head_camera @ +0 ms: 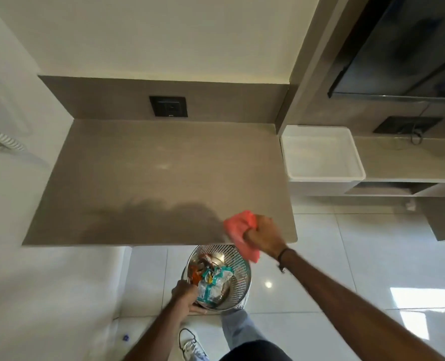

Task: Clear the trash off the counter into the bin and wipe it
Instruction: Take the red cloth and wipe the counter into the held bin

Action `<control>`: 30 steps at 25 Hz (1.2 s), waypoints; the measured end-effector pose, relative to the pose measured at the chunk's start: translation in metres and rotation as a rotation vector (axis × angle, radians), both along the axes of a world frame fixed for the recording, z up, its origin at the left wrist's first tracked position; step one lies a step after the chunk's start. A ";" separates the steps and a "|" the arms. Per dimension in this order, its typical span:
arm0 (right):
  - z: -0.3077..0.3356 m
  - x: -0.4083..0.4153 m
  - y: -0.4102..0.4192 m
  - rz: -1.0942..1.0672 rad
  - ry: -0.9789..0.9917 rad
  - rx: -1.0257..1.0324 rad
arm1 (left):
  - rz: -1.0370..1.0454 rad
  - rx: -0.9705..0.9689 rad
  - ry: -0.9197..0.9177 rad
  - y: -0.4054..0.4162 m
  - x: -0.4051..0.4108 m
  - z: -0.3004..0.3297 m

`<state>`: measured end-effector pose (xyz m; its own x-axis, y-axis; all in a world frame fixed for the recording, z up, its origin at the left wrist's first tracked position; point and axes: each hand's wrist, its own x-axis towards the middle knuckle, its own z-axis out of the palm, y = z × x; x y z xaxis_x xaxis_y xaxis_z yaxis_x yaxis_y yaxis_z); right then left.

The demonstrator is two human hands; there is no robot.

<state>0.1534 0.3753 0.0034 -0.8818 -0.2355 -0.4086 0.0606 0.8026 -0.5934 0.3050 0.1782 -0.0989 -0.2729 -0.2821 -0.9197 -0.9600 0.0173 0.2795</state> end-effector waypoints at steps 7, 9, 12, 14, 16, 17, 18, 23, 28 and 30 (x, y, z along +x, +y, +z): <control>-0.007 -0.035 0.027 -0.139 0.093 0.259 | -0.004 -0.012 0.022 -0.008 0.011 0.005; -0.016 -0.016 -0.002 -0.045 0.123 0.200 | -0.004 -0.012 0.014 -0.013 0.014 0.005; -0.021 0.019 -0.044 0.104 0.041 0.095 | 0.030 -0.012 0.008 -0.019 0.018 0.008; -0.023 0.039 -0.059 0.173 -0.178 -0.010 | 0.044 -0.025 0.015 -0.023 0.020 0.010; -0.025 0.042 -0.058 0.075 -0.356 -0.105 | 0.039 -0.039 0.022 -0.027 0.022 0.011; -0.024 0.034 -0.053 -0.019 -0.415 -0.155 | 0.028 -0.044 0.021 -0.029 0.023 0.011; -0.020 0.023 -0.048 -0.125 -0.461 -0.216 | 0.021 -0.050 0.016 -0.030 0.024 0.011; 0.005 -0.029 -0.019 -0.469 -0.468 -0.337 | -0.024 -0.046 -0.005 -0.035 0.023 0.008; 0.000 0.012 0.007 -0.617 0.157 0.041 | -0.039 -0.019 0.010 -0.036 0.016 0.009; -0.019 0.049 0.017 -0.552 0.124 0.100 | -0.038 -0.019 0.012 -0.036 0.016 0.008</control>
